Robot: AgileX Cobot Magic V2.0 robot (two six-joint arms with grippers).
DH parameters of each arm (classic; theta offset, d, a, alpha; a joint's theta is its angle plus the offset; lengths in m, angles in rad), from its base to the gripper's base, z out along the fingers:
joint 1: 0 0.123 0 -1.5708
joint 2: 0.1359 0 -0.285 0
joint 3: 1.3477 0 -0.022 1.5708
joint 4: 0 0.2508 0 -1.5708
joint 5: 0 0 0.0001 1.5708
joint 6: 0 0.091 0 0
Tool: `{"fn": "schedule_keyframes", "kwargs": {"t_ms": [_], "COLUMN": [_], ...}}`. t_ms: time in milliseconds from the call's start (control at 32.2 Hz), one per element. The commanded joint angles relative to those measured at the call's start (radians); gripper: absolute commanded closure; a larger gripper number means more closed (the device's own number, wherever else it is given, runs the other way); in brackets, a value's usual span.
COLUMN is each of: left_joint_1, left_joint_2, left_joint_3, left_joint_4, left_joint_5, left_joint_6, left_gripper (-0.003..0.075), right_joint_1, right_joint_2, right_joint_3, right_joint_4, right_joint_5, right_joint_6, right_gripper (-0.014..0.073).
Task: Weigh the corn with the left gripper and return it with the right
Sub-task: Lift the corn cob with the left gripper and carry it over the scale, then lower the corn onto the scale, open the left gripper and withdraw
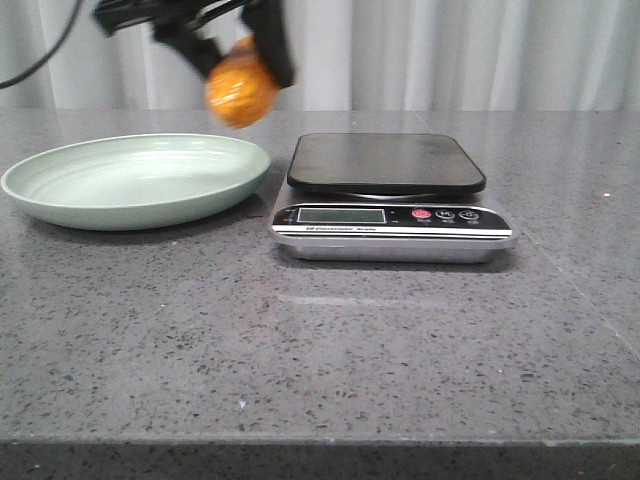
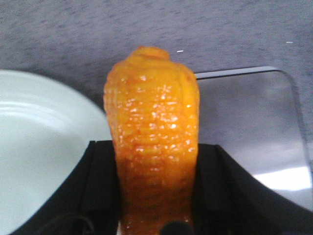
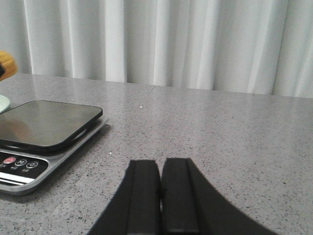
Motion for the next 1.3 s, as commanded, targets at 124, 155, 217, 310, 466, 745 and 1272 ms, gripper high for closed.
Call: {"fn": "schedule_keyframes", "kwargs": {"t_ms": [124, 155, 217, 310, 466, 745, 1272], "left_joint_1": [-0.104, -0.108, -0.115, -0.115, -0.115, -0.115, -0.111], "left_joint_2": [0.017, 0.031, 0.048, 0.063, 0.075, 0.075, 0.005], "left_joint_3": [-0.05, -0.058, -0.065, -0.075, -0.075, -0.075, -0.192], "left_joint_4": [-0.025, -0.034, -0.074, -0.091, -0.105, -0.116, 0.086], "left_joint_5": [-0.126, -0.125, -0.125, -0.125, -0.126, -0.118, 0.018], "left_joint_6": [0.009, 0.009, 0.009, 0.009, 0.009, 0.009, -0.003], "left_gripper": [0.0592, 0.0591, 0.0591, 0.0571, 0.0445, 0.0129, 0.0136], "right_joint_1": [-0.005, -0.005, -0.005, -0.005, -0.005, -0.005, -0.005], "right_joint_2": [-0.013, -0.013, -0.013, -0.013, -0.013, -0.013, -0.013], "right_joint_3": [-0.009, -0.009, -0.009, -0.009, -0.009, -0.009, -0.009], "right_joint_4": [-0.009, -0.009, -0.009, -0.009, -0.009, -0.009, -0.009], "right_joint_5": [-0.084, -0.084, -0.084, -0.084, -0.084, -0.084, -0.084], "right_joint_6": [-0.006, -0.006, -0.006, -0.006, -0.006, -0.006, -0.006], "right_gripper": [0.0431, 0.0431, 0.0431, 0.0431, 0.0431, 0.0431, 0.0431]}}
